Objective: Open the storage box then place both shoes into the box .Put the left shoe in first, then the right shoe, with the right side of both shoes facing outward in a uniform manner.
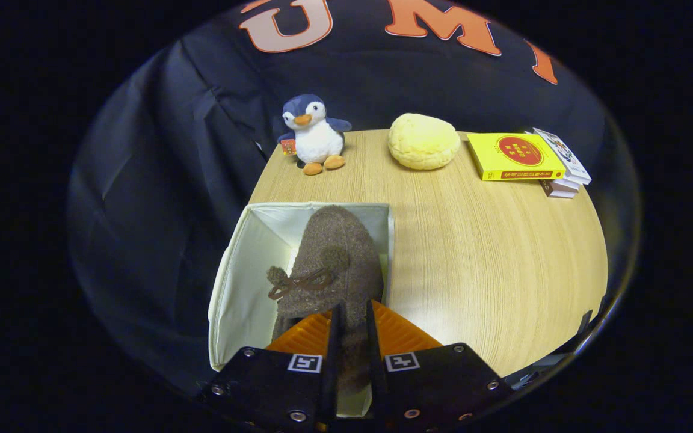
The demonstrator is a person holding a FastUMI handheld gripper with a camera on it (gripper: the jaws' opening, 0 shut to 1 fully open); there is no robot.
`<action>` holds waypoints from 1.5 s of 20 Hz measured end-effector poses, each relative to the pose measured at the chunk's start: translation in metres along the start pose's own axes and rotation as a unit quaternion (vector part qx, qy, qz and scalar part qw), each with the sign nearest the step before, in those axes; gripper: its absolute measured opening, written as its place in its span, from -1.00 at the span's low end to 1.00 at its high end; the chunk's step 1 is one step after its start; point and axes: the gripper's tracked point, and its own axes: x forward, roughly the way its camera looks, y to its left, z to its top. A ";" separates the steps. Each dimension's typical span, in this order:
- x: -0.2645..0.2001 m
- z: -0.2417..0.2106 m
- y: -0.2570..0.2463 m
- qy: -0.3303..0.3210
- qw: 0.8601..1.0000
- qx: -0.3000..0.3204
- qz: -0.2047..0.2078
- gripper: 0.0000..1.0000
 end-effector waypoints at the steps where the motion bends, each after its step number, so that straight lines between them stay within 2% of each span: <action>1: -0.002 -0.001 0.003 0.003 1.000 -0.002 0.009 -0.50; 7: -0.039 0.029 0.009 -0.041 0.997 0.004 0.072 -0.24; 8: -0.046 0.036 0.005 -0.055 0.995 0.003 0.080 -0.12; 14: -0.088 0.079 -0.053 -0.165 0.983 -0.021 0.081 0.49; 18: -0.118 0.101 -0.105 -0.218 0.973 -0.008 0.077 0.72; 22: -0.153 0.128 -0.166 -0.299 0.953 -0.006 0.051 0.83; 27: -0.204 0.156 -0.228 -0.400 0.916 -0.021 0.013 0.91; 30: -0.223 0.158 -0.254 -0.432 0.902 -0.017 0.005 0.96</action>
